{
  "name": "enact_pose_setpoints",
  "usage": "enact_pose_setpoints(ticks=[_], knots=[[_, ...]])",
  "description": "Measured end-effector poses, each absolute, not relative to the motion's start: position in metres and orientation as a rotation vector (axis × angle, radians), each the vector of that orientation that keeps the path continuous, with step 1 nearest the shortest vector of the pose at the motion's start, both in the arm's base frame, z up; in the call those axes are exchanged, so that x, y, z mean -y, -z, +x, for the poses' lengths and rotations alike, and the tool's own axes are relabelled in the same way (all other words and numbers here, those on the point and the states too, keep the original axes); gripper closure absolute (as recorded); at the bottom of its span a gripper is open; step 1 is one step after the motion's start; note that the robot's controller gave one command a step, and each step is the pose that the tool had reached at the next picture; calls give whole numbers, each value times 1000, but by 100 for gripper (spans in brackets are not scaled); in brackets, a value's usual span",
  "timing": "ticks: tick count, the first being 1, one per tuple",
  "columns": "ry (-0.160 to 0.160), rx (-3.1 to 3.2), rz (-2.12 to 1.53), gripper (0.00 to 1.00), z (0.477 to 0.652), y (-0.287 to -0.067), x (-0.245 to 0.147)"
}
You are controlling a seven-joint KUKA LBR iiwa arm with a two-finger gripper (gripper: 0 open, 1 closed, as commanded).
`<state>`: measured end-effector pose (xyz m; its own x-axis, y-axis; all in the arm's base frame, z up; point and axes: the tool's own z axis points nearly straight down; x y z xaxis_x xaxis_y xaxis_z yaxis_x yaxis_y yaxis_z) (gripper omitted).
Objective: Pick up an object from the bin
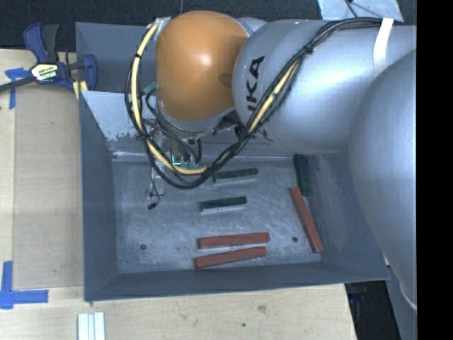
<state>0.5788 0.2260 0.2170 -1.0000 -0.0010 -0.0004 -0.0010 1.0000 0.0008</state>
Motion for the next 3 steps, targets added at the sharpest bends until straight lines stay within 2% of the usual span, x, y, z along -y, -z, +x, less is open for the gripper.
enact_pose_setpoints(ticks=[1, 2, 3], knots=[[6, -3144, 67, 0, 566, -171, -160], [6, -3135, 277, 0, 543, -91, -105], [5, -3122, -292, 0, 615, -84, -30]])
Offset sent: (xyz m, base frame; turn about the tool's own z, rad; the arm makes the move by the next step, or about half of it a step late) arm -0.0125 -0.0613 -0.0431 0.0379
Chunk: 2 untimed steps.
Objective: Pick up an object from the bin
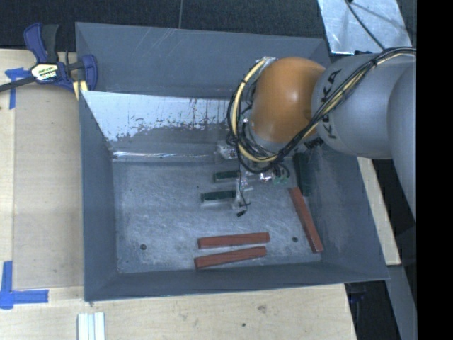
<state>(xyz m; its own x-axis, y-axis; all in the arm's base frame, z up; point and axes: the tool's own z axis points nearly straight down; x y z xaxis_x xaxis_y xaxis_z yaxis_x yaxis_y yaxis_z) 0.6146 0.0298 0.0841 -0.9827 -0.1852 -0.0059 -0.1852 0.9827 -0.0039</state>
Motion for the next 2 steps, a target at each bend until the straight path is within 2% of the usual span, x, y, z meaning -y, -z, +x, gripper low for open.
enact_pose_setpoints(ticks=[1, 2], knots=[[-1, -3122, -294, 100, 614, -85, -34], [0, -3125, -269, 100, 619, -215, -34]])
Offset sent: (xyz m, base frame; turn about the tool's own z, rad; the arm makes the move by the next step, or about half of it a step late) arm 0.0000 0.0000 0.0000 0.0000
